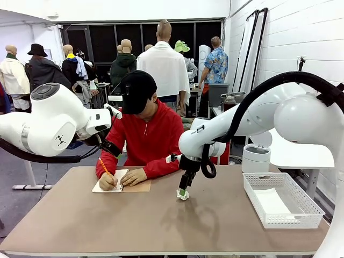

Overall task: Sort the paper based on its condition.
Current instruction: If a person hands you a paper, place it in the Organizing basket , and if it's crumpled, put it in the Trash can.

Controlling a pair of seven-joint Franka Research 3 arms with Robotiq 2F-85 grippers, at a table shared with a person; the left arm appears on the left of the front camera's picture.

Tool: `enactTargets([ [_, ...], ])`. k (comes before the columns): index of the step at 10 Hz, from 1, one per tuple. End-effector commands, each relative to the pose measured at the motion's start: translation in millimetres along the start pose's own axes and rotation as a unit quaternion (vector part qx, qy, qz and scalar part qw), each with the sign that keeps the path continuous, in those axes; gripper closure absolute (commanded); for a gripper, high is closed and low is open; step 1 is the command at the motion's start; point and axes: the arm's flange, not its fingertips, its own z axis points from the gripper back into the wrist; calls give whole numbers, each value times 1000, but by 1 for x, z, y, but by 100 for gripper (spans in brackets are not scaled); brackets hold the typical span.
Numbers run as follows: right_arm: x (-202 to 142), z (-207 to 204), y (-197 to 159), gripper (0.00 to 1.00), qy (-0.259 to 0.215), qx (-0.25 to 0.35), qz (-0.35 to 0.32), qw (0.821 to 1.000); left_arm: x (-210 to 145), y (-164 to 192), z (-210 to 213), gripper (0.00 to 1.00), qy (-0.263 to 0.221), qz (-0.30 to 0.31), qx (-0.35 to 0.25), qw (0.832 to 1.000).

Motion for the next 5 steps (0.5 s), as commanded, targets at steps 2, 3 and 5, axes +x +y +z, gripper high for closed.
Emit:
enactTargets([
  [2,4,-7,-4,0,22,5,16,1000,0,0,0,0,1,-2,0,1000],
  [3,5,-10,-6,0,27,0,18,999,0,0,0,0,1,-2,0,1000],
  [5,8,-15,-6,0,32,12,22,999,0,0,0,0,1,-2,0,1000],
])
